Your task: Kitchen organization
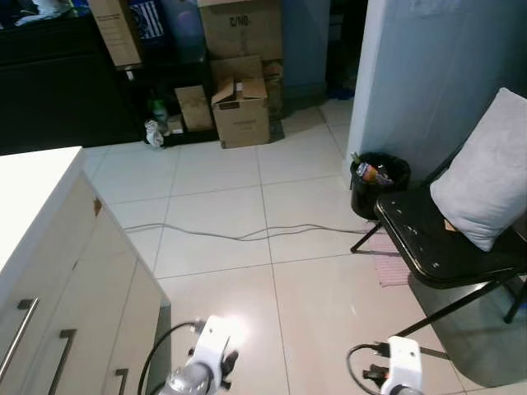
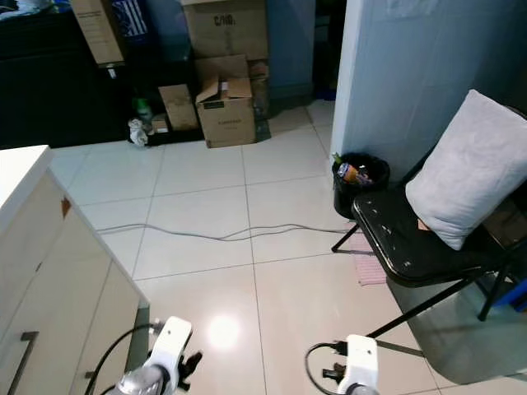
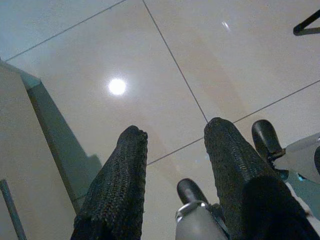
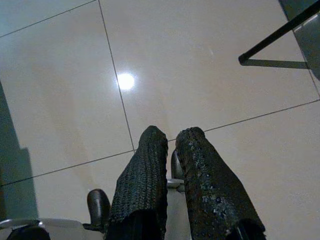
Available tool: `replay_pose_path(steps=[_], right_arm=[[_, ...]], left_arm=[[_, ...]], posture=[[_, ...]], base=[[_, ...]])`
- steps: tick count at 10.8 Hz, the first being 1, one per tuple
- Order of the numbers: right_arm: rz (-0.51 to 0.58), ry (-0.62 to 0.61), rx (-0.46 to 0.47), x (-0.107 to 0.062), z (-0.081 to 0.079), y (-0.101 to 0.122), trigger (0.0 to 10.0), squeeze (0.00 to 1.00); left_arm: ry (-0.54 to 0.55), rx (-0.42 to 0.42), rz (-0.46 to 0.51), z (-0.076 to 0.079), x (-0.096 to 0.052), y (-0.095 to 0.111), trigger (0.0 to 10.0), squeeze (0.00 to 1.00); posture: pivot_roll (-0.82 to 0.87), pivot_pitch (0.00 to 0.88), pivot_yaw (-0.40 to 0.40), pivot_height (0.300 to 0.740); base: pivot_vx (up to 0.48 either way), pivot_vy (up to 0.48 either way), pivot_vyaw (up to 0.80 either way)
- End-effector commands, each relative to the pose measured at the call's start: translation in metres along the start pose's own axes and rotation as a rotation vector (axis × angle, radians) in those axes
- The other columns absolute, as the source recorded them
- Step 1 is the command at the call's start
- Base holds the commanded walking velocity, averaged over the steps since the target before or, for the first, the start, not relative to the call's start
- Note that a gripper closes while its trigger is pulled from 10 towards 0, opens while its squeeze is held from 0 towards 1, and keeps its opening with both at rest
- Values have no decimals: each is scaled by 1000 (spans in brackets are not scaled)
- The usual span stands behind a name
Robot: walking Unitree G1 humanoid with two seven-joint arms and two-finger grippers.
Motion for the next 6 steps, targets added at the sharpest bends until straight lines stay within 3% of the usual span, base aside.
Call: replay_pose_path(steps=[1, 6], right_arm=[[-18, 4, 23, 0, -4, -5, 10000, 0], [-21, -4, 13, -2, 4, -7, 10000, 0]], left_arm=[[4, 8, -14, -5, -1, -3, 10000, 0], [-1, -12, 10, 1, 1, 5, 10000, 0]], posture=[[-61, 0, 135, 740], [-73, 0, 96, 740]], base=[[0, 0, 0], [0, 0, 0]])
Point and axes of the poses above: a point about 5 cm out from each wrist's last joint towards the gripper, its own x axis pointing out of the wrist towards the gripper, its own y axis along the axis of the wrist's last joint, z = x × y, the point moved 5 cm from there along x, pointing out of the wrist towards the gripper, and after that the axes turned 9 degrees about -x, right-handed, at the moved point
